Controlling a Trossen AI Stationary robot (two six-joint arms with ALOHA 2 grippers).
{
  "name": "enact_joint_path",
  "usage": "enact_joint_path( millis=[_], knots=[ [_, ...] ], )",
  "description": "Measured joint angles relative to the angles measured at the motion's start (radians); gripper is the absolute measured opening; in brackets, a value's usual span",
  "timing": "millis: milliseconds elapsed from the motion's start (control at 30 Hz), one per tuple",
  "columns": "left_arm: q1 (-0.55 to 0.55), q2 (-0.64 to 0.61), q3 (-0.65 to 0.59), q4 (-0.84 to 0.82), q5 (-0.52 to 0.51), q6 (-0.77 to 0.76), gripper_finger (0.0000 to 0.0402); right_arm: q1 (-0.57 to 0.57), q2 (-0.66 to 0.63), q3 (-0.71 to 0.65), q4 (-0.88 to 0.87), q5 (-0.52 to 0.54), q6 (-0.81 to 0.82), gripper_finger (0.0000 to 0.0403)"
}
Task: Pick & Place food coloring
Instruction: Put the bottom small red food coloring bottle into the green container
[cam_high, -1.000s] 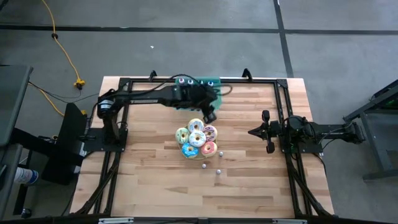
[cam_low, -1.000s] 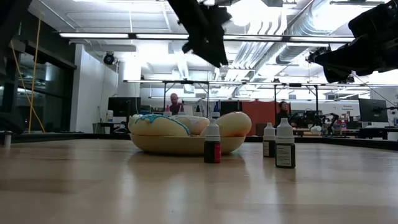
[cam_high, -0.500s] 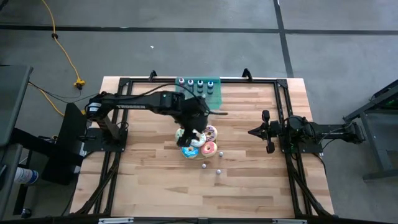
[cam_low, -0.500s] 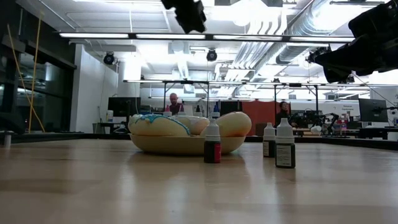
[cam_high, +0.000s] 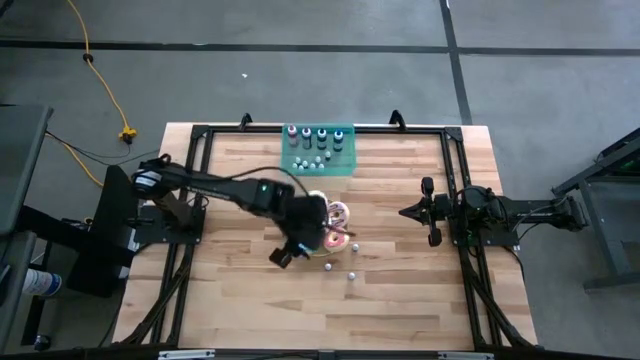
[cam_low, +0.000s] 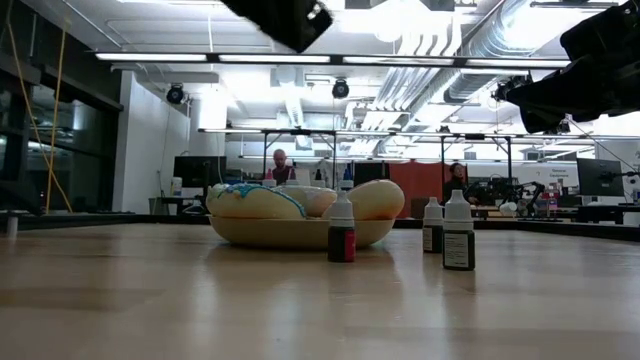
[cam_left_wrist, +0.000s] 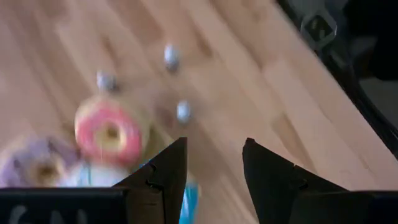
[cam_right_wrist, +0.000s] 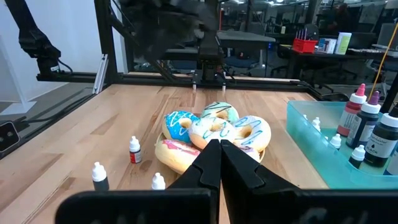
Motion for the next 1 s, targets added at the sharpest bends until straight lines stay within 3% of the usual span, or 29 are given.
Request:
enact_joint_path(
  millis=[100,500,1000],
  knots=[
    [-0.035,-0.013,-0.099,0.124,-0.004,0.018,0.0147,0.000,0.000,0.000,0.000,0.000,0.000,0.0000],
    [-0.108,-0.009,-0.359,0.549,-0.199,0.016,0.0147,0.000,0.009,0.000,-0.001,0.000,0.000,0.0000],
    [-0.106,0.139,-0.380,0.717,-0.266,-0.020,0.0147,0.000,0.016,0.000,0.000,0.000,0.000,0.0000]
  ],
)
